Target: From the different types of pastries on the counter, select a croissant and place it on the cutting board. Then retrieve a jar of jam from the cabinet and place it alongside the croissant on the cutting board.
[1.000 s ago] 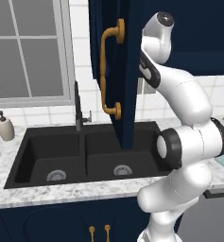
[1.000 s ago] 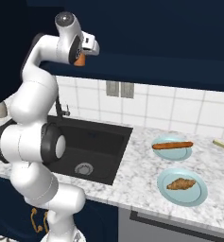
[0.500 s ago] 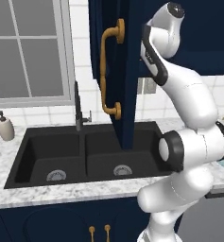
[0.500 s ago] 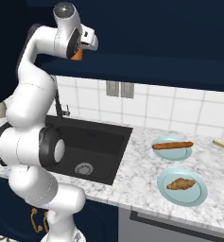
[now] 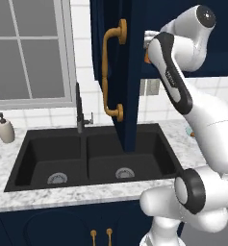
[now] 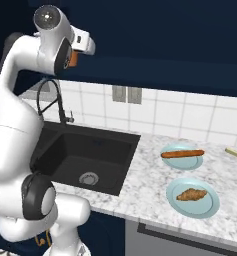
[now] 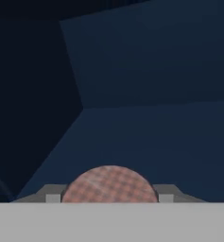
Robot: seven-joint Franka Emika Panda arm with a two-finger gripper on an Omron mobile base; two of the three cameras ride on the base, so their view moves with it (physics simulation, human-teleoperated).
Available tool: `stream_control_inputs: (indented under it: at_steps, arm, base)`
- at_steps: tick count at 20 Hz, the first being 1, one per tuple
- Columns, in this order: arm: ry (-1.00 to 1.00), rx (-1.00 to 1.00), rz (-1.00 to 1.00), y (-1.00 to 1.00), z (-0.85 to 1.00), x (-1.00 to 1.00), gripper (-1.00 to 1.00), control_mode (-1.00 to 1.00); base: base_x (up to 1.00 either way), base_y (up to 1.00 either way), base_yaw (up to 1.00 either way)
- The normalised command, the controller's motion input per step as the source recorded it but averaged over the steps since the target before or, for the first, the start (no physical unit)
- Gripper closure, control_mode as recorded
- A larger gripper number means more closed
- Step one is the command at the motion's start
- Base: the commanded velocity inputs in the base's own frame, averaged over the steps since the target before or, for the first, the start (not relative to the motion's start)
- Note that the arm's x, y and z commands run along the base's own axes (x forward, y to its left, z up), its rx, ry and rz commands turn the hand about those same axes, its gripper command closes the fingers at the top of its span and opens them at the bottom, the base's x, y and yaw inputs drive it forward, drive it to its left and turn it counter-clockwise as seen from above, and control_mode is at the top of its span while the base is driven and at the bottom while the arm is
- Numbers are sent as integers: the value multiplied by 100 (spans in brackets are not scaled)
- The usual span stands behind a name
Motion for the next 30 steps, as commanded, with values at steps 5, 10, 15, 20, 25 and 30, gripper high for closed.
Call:
stream_control_inputs:
  at_steps: [5, 10, 15, 20, 25, 30]
  arm:
    - [-11, 0, 0, 0, 0, -84, 100, -100]
    - [-6, 0, 0, 0, 0, -75, 100, -100]
    - [0, 0, 0, 3, 0, -20, 100, -100]
    - [0, 0, 0, 1, 0, -2, 100, 100]
    - [0, 0, 0, 0, 0, 0, 100, 100]
    - [0, 0, 0, 0, 0, 0, 100, 100]
  base:
    - [0, 0, 0]
    - [0, 0, 0]
    - [0, 0, 0]
    - [-29, 0, 0]
    - [-91, -1, 0]
    - [-77, -3, 0]
